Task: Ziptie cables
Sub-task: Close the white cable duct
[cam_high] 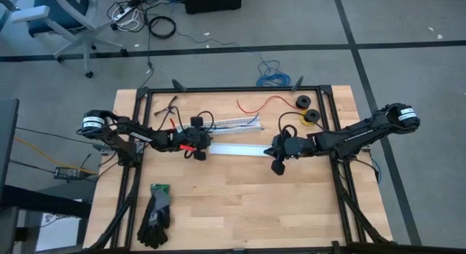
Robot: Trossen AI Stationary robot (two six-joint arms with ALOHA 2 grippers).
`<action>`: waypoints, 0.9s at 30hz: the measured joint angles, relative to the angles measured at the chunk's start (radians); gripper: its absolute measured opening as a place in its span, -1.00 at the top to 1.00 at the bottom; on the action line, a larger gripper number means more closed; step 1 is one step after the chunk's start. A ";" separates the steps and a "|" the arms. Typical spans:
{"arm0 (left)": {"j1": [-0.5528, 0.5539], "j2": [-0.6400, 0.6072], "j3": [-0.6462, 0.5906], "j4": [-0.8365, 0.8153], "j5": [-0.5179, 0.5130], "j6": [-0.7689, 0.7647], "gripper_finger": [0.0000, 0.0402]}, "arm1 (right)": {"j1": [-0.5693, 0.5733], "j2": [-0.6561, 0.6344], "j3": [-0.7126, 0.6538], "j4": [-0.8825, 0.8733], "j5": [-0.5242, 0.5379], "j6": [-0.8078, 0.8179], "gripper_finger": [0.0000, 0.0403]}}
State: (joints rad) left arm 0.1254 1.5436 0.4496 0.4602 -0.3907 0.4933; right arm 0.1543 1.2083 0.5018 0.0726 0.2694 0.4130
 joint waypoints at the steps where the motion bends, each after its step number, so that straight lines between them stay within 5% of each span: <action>1: 0.000 -0.003 0.000 -0.005 -0.010 0.000 0.35 | 0.000 0.000 0.000 -0.006 -0.011 0.006 1.00; 16: -0.004 -0.006 0.019 -0.053 0.355 -0.142 0.35 | 0.023 0.000 0.000 -0.351 -0.070 0.113 1.00; 27: -0.007 0.074 0.231 -0.344 0.443 -0.124 0.35 | 0.142 0.000 0.000 -0.421 0.029 0.246 1.00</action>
State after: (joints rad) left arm 0.1183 1.6174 0.6805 0.1163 0.0520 0.3691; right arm 0.2962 1.2083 0.5022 -0.3488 0.2988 0.6589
